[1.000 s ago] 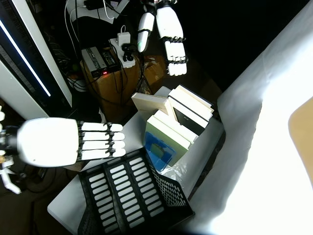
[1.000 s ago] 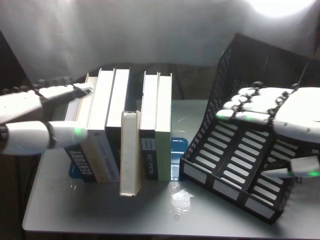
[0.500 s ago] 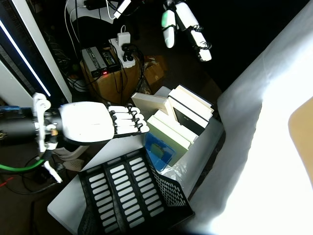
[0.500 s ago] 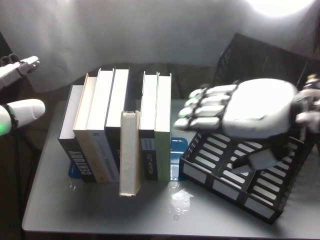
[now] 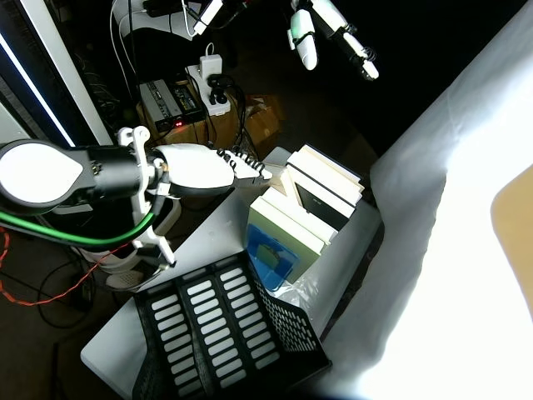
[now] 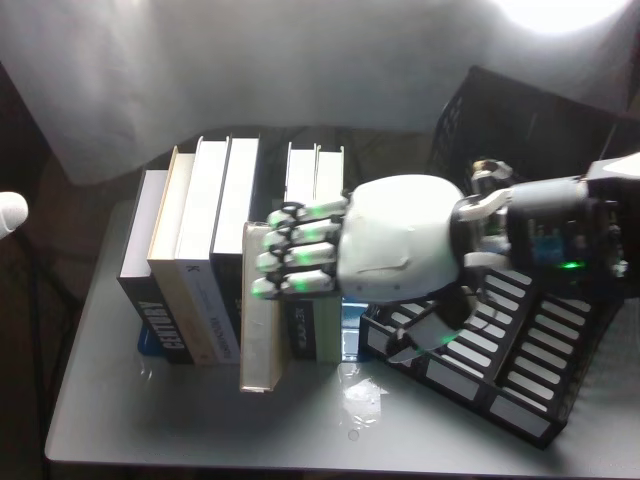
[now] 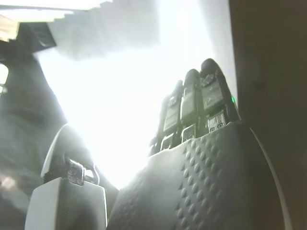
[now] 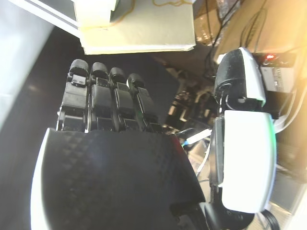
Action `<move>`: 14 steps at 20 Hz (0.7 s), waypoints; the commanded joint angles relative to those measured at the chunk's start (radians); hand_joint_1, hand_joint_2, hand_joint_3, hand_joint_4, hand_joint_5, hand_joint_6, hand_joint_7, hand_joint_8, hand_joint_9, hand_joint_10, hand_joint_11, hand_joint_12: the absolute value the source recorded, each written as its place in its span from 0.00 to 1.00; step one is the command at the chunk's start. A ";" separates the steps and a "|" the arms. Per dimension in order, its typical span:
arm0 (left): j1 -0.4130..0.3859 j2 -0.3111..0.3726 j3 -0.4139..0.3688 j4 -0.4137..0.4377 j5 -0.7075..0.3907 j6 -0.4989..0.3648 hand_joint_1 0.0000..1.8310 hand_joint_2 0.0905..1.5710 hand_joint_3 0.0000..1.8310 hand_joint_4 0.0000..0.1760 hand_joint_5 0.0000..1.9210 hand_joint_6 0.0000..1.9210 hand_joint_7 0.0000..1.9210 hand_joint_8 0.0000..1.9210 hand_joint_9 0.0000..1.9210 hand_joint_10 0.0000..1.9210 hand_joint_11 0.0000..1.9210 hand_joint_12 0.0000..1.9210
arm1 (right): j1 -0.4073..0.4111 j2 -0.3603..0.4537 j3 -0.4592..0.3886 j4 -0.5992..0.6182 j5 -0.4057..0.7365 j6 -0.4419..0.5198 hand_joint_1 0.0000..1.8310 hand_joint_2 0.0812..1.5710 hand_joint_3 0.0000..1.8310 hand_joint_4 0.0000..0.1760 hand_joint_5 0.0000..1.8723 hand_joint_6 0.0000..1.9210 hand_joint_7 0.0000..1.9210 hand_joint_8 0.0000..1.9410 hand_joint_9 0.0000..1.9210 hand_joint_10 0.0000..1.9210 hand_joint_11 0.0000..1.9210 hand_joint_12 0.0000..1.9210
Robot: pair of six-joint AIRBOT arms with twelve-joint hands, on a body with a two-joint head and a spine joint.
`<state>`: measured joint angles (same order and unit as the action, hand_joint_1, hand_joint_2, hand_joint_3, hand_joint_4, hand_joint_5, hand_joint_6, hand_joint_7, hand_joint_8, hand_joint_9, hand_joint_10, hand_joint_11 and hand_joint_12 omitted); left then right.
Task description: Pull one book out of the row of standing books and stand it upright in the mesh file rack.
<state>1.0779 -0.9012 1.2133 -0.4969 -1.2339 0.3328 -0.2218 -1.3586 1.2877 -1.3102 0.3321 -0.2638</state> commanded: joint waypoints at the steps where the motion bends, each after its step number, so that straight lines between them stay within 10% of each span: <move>1: 0.003 0.005 0.011 -0.036 -0.133 -0.005 0.20 0.80 0.00 0.00 0.00 0.00 0.00 0.00 0.00 0.00 0.00 0.00 | 0.013 -0.003 0.005 0.005 0.045 0.007 0.42 0.59 0.00 0.00 0.00 0.00 0.00 0.00 0.00 0.00 0.00 0.00; 14: 0.061 -0.015 0.025 -0.110 -0.181 -0.005 0.19 0.80 0.00 0.02 0.00 0.00 0.00 0.00 0.00 0.00 0.00 0.00 | 0.013 -0.135 0.066 -0.126 -0.008 0.030 0.36 0.64 0.00 0.00 0.00 0.00 0.00 0.00 0.00 0.00 0.00 0.00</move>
<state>1.1397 -0.9203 1.2255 -0.5766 -1.2877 0.3328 -0.2150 -1.5036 1.3518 -1.4559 0.2970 -0.2344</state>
